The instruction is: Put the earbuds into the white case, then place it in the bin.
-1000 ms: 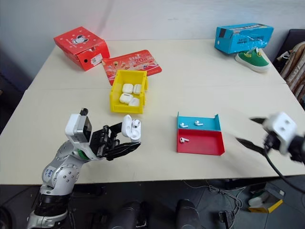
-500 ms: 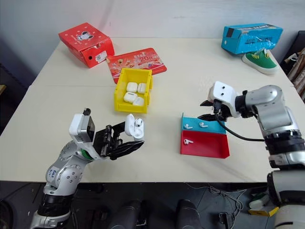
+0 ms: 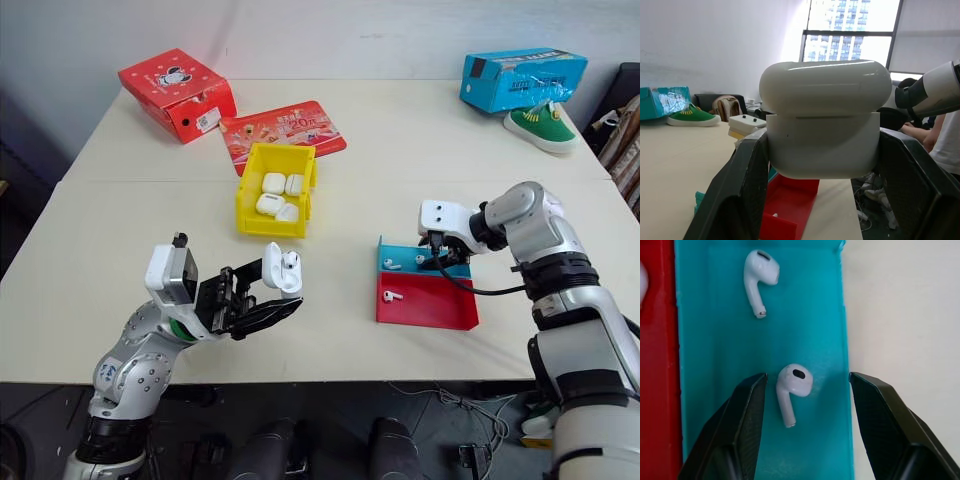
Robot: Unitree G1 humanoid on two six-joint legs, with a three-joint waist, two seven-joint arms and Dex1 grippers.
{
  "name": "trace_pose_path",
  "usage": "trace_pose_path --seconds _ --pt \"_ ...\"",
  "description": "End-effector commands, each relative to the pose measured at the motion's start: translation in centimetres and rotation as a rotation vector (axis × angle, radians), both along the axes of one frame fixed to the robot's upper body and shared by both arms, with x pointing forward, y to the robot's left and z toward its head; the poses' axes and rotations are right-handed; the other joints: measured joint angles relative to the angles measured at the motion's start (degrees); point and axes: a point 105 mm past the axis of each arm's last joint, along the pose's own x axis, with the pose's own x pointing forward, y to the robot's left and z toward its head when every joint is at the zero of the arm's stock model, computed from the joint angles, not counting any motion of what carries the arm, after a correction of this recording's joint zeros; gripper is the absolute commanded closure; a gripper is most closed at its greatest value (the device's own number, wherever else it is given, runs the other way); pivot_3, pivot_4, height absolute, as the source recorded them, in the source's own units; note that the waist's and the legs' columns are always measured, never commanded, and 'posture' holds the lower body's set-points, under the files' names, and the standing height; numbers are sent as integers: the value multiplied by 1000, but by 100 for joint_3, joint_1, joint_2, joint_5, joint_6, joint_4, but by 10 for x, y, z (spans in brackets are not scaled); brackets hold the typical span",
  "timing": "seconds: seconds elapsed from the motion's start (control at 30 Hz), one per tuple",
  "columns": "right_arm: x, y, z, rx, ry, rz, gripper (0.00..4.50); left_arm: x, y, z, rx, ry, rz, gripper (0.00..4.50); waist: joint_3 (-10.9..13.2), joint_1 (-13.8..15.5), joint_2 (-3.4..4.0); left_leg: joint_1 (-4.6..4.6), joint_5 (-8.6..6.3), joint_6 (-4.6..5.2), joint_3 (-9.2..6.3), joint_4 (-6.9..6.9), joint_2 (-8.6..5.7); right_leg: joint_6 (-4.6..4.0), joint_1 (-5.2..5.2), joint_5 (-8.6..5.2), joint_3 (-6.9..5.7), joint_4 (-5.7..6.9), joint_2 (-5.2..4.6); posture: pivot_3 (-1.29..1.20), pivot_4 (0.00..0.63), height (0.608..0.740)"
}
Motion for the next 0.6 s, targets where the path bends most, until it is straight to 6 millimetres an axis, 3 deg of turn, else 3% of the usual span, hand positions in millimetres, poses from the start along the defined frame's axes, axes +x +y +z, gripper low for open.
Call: trace_pose_path --seconds 0.03,0.17,0.3,0.6 --pt "1 -2 2 -13 -1 10 1869 -6 0 9 -4 -53 -4 1722 0 -2 0 1 0 0 0 0 0 0 0 0 0 1 0 0 150 740" --pt "0 -3 -1 -13 6 15 1869 -5 1 10 0 -54 -4 1722 0 1 0 1 0 -1 0 2 1 0 1 0 1 2 1 0 150 740" --pt "-2 -4 -4 -13 18 19 2720 -5 1 10 2 -55 -3 1722 0 1 0 1 0 -1 0 2 1 0 1 0 2 2 1 0 150 740" --pt "-2 -6 -5 -26 20 21 2720 -3 2 11 4 -57 -2 1722 0 3 0 2 1 -1 0 4 1 0 1 0 3 5 1 0 150 740"
